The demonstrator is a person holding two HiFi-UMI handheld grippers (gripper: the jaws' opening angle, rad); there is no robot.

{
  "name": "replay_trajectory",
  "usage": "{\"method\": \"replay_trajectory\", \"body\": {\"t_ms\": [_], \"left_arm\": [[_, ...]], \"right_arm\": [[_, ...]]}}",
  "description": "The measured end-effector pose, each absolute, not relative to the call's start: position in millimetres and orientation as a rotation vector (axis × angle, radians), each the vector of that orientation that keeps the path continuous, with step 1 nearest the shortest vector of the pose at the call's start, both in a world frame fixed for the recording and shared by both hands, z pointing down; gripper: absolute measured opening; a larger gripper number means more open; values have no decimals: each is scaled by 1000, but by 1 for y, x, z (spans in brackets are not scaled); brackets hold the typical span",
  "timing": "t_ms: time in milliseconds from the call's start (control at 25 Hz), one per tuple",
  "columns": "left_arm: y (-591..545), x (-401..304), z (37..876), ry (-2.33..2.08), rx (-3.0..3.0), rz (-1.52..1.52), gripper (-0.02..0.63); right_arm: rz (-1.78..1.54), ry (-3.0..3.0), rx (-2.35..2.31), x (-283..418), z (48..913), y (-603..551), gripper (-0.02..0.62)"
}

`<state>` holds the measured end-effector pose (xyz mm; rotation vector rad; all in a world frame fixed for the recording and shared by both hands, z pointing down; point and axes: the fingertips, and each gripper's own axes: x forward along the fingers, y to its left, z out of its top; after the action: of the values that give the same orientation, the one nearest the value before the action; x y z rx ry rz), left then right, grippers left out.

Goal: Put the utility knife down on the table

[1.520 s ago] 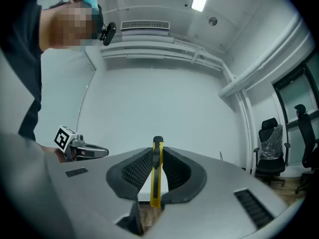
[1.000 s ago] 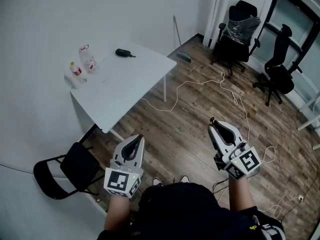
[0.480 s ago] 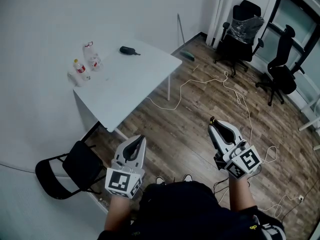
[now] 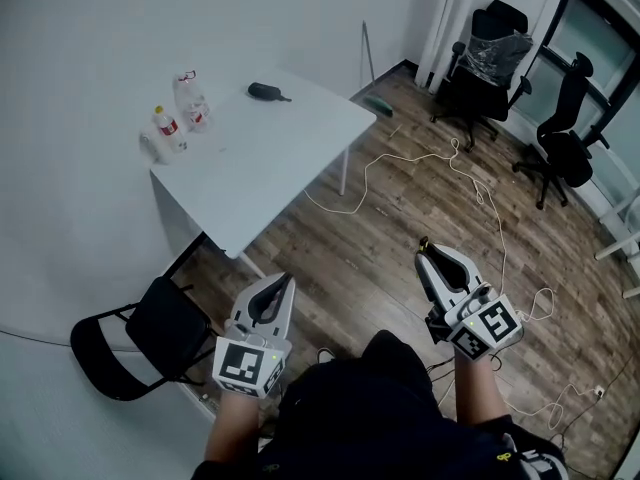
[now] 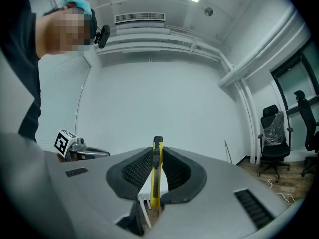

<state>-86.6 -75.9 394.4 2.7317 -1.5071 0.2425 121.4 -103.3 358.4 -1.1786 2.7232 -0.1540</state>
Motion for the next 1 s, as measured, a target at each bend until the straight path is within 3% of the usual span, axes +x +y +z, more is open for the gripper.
{"method": "replay_trajectory", "body": {"t_ms": [1000], "left_arm": [[-50,-92,393,-1505,2661,218,23]], "right_arm": [[-233,2756,-1207,127,366,-82,75]]}}
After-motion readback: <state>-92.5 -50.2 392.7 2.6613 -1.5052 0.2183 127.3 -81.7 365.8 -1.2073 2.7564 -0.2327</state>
